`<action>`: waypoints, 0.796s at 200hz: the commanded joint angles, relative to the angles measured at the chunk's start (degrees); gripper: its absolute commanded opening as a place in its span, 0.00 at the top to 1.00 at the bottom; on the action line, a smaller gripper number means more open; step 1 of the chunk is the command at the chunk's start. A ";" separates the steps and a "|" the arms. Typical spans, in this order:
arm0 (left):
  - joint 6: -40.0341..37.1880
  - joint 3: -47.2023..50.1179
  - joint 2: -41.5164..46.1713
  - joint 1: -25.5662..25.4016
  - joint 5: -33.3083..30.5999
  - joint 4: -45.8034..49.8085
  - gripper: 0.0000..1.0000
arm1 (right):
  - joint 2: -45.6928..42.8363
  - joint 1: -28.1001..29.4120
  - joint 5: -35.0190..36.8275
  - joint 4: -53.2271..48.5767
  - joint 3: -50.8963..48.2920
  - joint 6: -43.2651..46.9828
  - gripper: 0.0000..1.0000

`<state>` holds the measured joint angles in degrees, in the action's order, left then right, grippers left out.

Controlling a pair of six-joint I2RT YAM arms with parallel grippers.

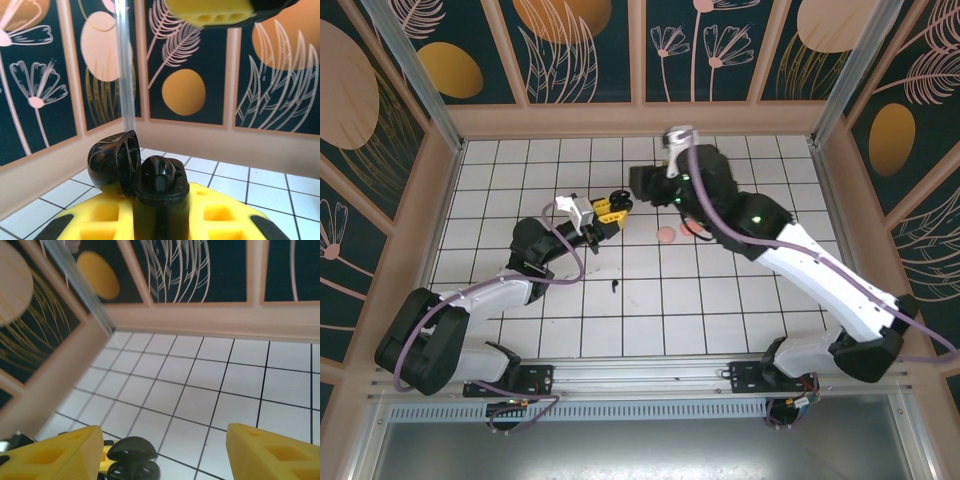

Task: Insert the wireless bluetooth earbuds into the charging case

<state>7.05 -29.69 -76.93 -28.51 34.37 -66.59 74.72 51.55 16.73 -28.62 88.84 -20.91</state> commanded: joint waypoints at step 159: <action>2.31 8.57 9.61 2.07 -33.81 -9.09 1.00 | 24.63 8.05 -13.48 -3.43 -17.17 -39.19 0.51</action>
<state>7.88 -22.33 -69.32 -27.70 5.17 -72.51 94.70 58.17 5.28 -31.97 67.96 -57.91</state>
